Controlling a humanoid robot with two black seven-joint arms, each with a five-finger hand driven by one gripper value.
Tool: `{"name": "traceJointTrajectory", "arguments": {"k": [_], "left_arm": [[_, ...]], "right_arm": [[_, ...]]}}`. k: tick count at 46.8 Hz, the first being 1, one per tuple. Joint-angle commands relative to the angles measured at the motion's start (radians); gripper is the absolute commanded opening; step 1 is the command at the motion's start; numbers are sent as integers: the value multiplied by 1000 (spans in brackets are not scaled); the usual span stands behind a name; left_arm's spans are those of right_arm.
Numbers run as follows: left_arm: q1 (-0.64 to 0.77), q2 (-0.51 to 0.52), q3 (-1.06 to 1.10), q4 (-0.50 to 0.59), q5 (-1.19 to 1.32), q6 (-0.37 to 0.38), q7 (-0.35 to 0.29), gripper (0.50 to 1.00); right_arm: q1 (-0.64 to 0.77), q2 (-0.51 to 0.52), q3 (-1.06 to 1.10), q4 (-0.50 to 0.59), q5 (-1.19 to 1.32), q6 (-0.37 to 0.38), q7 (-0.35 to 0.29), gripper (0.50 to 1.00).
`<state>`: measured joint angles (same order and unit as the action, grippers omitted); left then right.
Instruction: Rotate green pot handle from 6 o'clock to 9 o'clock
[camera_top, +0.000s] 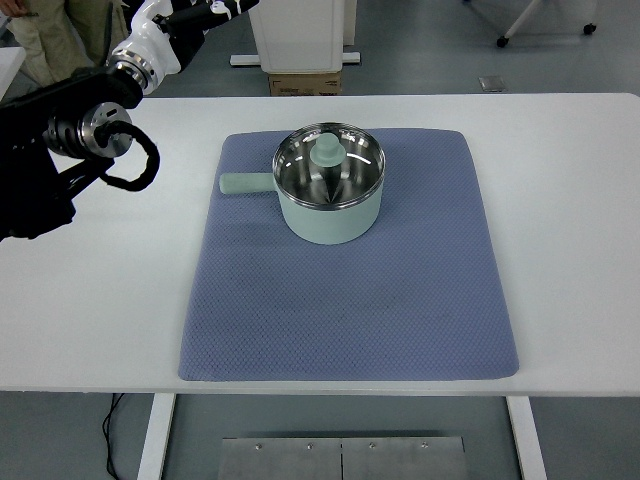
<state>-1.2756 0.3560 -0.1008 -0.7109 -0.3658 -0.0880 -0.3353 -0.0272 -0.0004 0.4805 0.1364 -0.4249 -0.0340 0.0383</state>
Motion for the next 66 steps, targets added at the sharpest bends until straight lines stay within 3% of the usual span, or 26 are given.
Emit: {"name": "traceJointTrajectory", "arguments": {"k": [1, 14, 19, 35, 66], "left_arm": [[47, 8, -62, 2, -7, -58, 36, 1000], [199, -3, -283, 68, -10, -168, 91, 1000], [239, -15, -313, 70, -10, -171, 121, 1000], [300, -114, -315, 142, -4, -168, 119, 1000], [308, -129, -313, 254, 85, -165, 108, 1000]], "right_arm": [[0, 0, 1, 0, 0, 0, 0, 1000], [0, 0, 1, 0, 0, 0, 0, 1000], [0, 0, 0, 0, 0, 0, 0, 1000], [0, 0, 0, 0, 0, 0, 0, 1000], [0, 0, 0, 2, -2, 0, 0, 1000]]}}
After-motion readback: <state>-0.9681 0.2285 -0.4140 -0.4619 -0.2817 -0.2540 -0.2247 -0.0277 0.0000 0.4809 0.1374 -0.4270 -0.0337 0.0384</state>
